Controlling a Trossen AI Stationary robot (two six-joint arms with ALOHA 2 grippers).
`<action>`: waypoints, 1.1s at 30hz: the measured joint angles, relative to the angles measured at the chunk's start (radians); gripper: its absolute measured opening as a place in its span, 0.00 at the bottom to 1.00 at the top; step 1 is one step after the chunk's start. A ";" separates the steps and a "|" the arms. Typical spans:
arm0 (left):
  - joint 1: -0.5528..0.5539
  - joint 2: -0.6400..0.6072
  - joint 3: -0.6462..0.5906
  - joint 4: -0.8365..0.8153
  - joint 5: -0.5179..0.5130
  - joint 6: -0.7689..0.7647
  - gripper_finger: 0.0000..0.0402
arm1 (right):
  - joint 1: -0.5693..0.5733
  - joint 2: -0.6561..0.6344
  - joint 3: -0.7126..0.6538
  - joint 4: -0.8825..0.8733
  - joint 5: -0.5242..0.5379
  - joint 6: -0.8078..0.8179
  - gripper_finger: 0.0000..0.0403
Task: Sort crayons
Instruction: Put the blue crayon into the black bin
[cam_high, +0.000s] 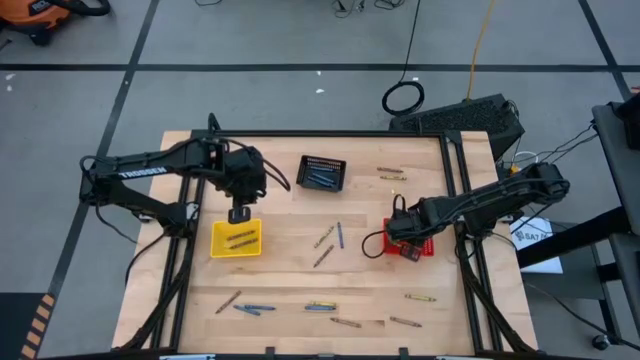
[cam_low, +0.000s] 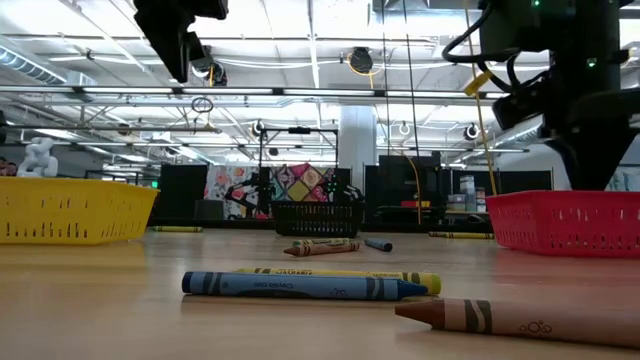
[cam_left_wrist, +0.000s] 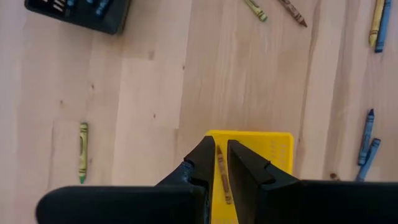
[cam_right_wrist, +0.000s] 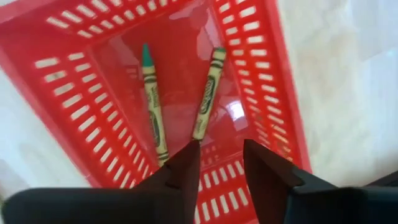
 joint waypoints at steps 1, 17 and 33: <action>-0.006 0.000 0.000 0.001 0.000 -0.006 0.10 | 0.000 0.000 0.000 0.001 0.009 0.000 0.29; -0.092 0.005 0.000 0.034 -0.021 -0.157 0.10 | 0.000 0.000 0.000 0.000 0.012 0.053 0.32; -0.378 0.197 -0.113 0.137 0.070 -0.256 0.24 | 0.001 -0.001 0.000 0.023 0.032 0.129 0.32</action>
